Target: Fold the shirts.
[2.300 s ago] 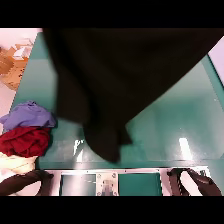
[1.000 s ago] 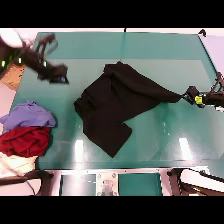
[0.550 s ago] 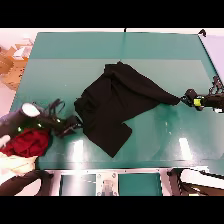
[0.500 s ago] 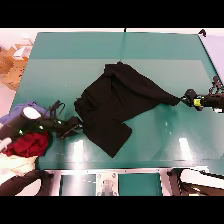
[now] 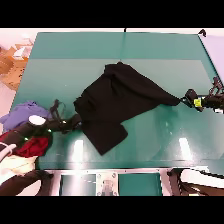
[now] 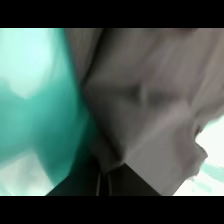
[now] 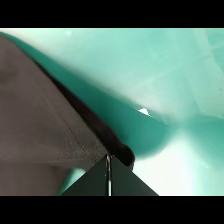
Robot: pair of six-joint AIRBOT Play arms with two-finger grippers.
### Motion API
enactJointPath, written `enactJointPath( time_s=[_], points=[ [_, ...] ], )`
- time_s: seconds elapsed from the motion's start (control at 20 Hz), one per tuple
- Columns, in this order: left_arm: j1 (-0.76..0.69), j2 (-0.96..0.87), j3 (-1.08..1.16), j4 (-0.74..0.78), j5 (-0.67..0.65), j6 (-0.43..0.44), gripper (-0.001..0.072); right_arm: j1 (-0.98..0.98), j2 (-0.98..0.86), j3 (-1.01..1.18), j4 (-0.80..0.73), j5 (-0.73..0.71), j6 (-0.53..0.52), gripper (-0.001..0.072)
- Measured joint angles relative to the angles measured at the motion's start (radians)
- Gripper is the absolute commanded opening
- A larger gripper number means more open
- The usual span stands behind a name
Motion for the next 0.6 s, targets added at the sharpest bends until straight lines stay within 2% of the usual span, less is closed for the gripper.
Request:
enactJointPath(
  time_s=[0.25, 0.45, 0.55, 0.6],
  points=[
    [0.237, 0.0, 0.16, 0.248, -0.249, 0.011, 0.0021, -0.044, 0.02, -0.041, -0.043, 0.084, 0.032, 0.0009],
    [0.311, -0.002, 0.211, 0.338, -0.339, 0.063, 0.0021, -0.03, 0.033, -0.143, -0.047, 0.118, 0.051, 0.0031],
    [0.324, -0.003, 0.219, 0.36, -0.356, 0.078, 0.0021, -0.029, 0.036, -0.167, -0.047, 0.143, 0.055, 0.0474],
    [0.328, -0.003, 0.222, 0.365, -0.364, 0.085, 0.0021, -0.034, 0.037, -0.167, -0.046, 0.165, 0.055, 0.051]
  ],
)
